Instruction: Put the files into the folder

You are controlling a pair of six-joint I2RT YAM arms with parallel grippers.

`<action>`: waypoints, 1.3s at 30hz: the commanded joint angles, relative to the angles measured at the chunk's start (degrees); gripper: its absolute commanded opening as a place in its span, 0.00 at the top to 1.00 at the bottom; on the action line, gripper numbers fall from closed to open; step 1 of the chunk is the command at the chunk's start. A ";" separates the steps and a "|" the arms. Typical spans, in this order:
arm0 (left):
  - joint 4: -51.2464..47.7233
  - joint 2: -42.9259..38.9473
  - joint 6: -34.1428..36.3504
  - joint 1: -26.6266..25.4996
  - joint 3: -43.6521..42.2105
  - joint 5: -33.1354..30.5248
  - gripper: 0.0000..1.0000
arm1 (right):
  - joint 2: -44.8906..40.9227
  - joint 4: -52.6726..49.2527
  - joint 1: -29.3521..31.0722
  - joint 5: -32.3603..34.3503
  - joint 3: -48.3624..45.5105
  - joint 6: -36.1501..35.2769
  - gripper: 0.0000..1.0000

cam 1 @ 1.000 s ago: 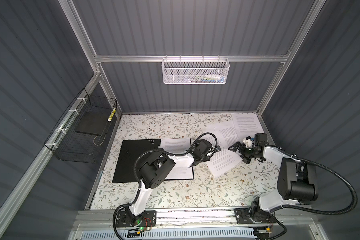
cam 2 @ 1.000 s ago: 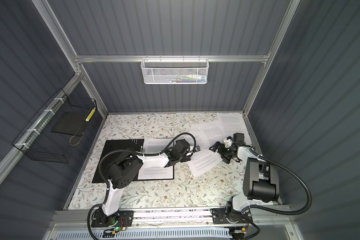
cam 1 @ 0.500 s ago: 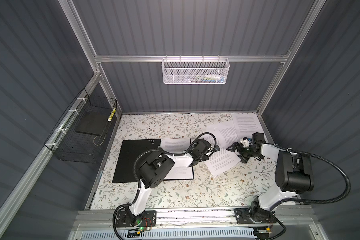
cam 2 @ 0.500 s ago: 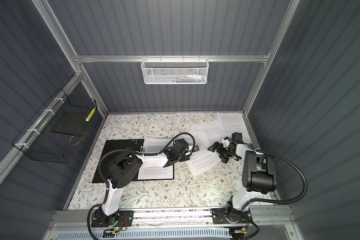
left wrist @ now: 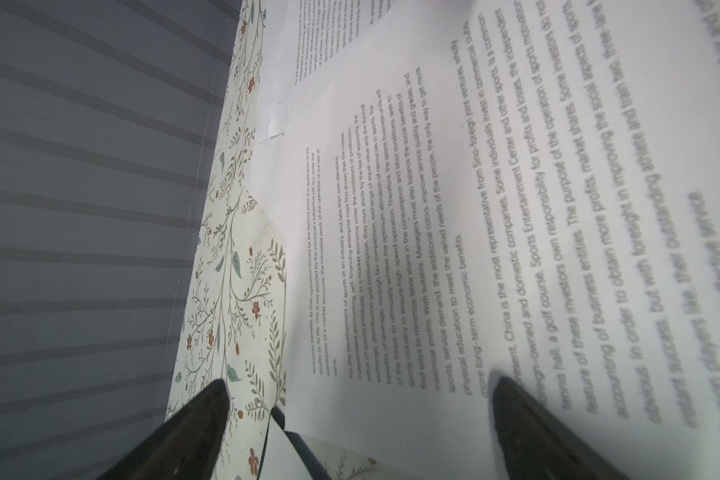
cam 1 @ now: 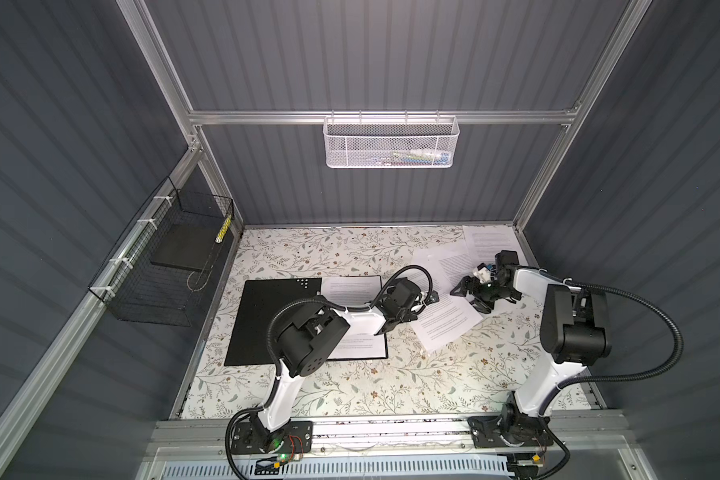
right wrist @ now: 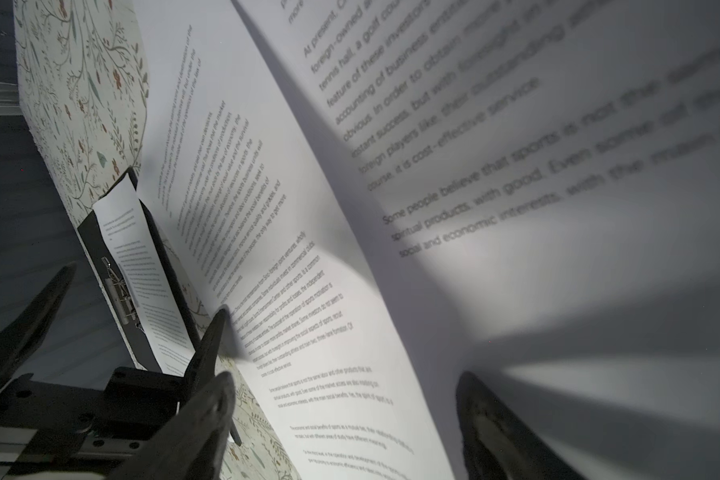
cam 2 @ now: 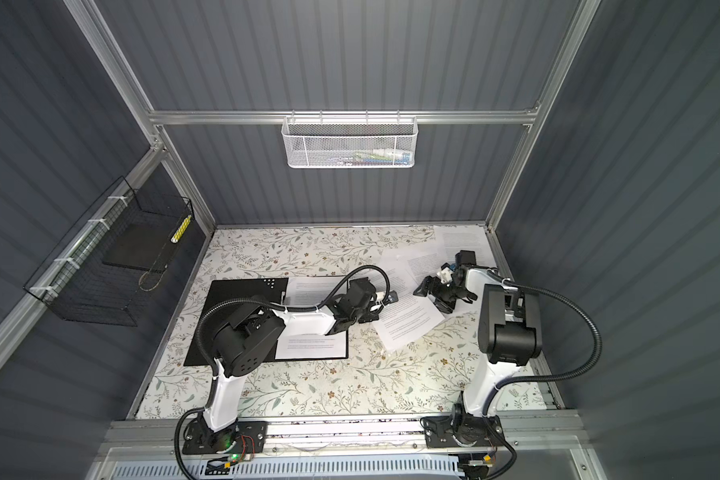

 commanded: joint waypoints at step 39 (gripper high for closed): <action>-10.14 1.62 -1.39 0.55 -3.78 3.40 0.00 | 12.75 -8.57 4.50 -6.29 16.61 -4.67 0.66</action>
